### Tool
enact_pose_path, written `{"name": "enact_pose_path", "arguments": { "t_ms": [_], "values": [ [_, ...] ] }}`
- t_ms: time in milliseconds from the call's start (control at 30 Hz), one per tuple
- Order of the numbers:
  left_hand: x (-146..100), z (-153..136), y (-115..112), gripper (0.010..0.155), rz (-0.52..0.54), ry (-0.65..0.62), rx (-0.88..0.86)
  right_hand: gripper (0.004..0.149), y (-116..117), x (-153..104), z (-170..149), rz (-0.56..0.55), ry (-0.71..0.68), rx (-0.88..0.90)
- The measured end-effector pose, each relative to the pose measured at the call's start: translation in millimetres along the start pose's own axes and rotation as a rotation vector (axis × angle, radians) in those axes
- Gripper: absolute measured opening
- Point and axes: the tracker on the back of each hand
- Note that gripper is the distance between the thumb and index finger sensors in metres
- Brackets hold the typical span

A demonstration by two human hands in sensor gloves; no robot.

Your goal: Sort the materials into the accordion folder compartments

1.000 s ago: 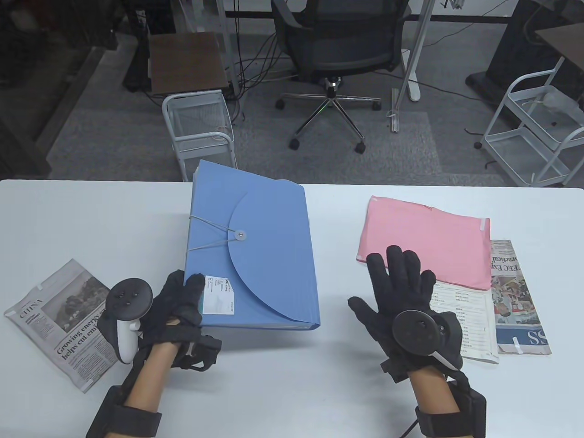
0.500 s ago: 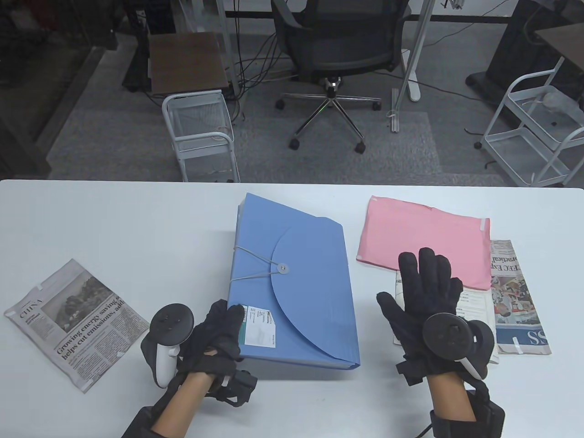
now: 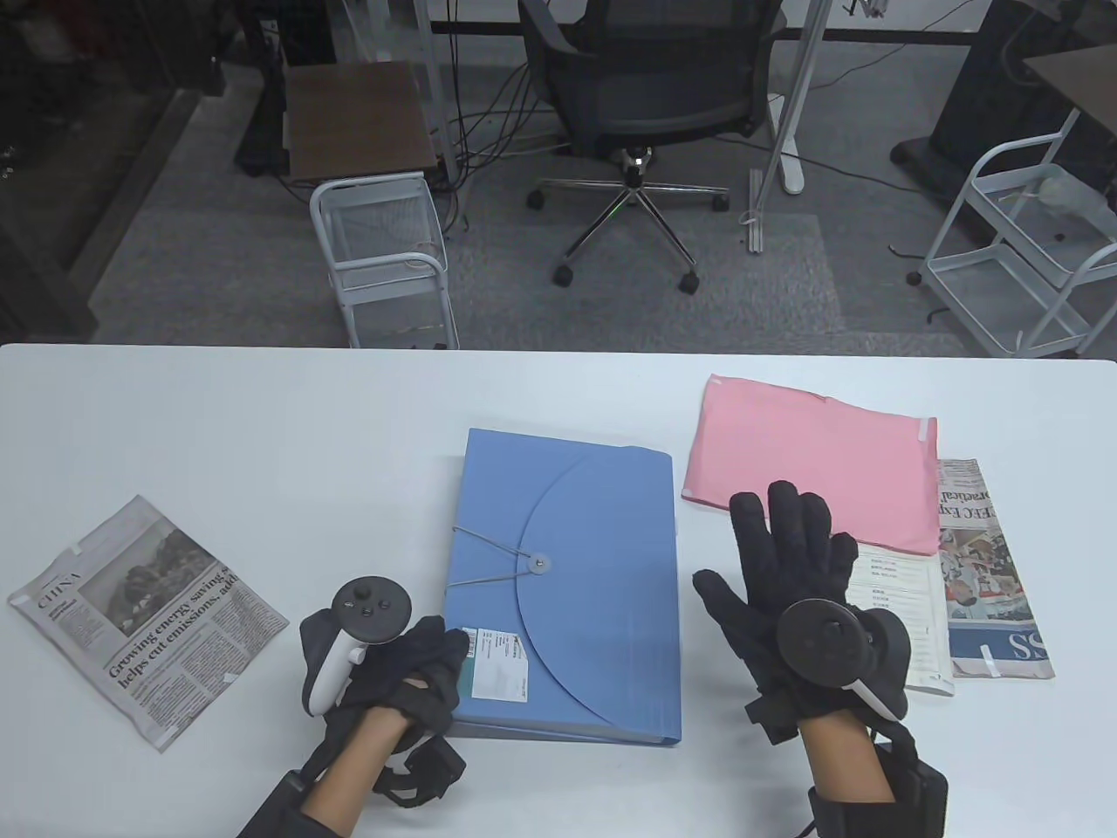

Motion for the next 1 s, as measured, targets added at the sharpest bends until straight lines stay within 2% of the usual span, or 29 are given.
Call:
{"name": "enact_pose_path", "arguments": {
  "t_ms": [167, 233, 367, 433, 567, 700, 767, 867, 1000],
  "values": [
    [6, 2, -4, 0.057, -0.035, 0.017, 0.206, 0.08, 11, 2, 6, 0.052, -0.017, -0.031],
    [5, 7, -4, 0.062, -0.013, 0.02, 0.231, 0.08, 17, 4, 10, 0.079, -0.027, -0.046],
    [-2, 18, 0, 0.067, 0.079, 0.003, 0.471, 0.08, 31, 7, 18, 0.153, -0.056, -0.069],
    [-3, 22, 5, 0.068, 0.138, -0.008, 0.484, 0.08, 38, 8, 22, 0.192, -0.064, -0.09],
    [-2, 32, 17, 0.07, 0.175, -0.027, 0.436, 0.079, 55, 13, 32, 0.311, -0.089, -0.104],
    [5, 56, 22, 0.063, 0.214, -0.081, 0.457, 0.078, 76, 16, 39, 0.466, -0.099, -0.085],
    [13, 70, 19, 0.06, 0.238, -0.102, 0.523, 0.078, 86, 15, 42, 0.55, -0.097, -0.086],
    [33, 90, 2, 0.06, 0.262, -0.133, 0.659, 0.077, 100, 14, 47, 0.653, -0.09, -0.102],
    [54, 95, -23, 0.057, 0.197, -0.109, 0.796, 0.073, 113, 12, 49, 0.717, -0.088, -0.1]
  ]
}}
Point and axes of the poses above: the tracker on the back of each hand, its own z axis roughly to the thumb side, its own x axis roughly from the wrist to the fingertips, y = z × x, and after that the axes turned 5 degrees about z, right-handed
